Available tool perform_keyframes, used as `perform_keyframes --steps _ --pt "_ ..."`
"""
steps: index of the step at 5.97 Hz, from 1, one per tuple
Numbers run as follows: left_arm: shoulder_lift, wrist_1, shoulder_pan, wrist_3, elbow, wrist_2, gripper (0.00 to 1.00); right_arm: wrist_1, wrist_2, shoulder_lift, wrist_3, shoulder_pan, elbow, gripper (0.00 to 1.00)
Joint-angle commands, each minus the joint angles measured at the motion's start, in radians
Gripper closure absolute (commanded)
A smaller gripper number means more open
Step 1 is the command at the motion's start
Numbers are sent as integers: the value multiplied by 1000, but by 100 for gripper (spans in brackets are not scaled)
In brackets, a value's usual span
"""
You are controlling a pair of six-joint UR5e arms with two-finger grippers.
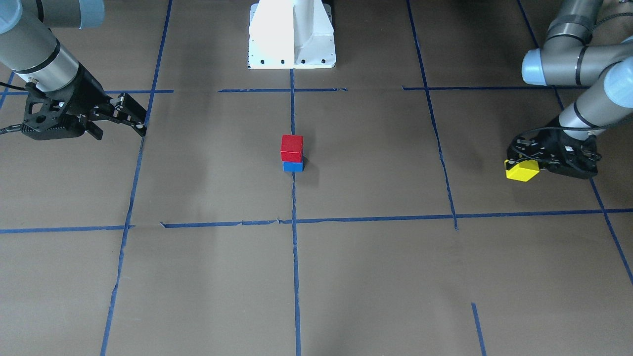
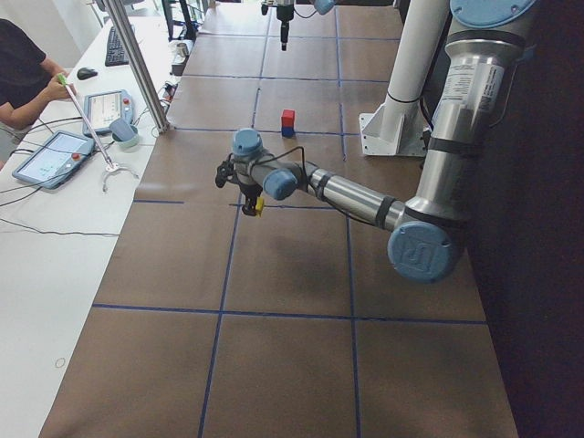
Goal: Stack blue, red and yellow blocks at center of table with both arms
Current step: 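Carry the yellow cube with the left gripper over the red cube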
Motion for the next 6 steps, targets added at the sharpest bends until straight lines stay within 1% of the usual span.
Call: perform_keyframes --steps 1,2,3,4,6 --pt "-292 266 183 -193 -24 118 95 0 0 -1 -3 0 -3 0" --pt "-398 273 290 -294 3 156 95 0 0 -1 -1 0 -3 0" --pt "-509 273 316 -320 110 246 94 0 -2 -3 -3 2 -3 0" --pt "-592 273 318 -324 222 250 94 0 -2 -3 -1 2 -3 0" --pt "-610 272 345 -328 270 255 92 0 0 -3 2 2 -3 0"
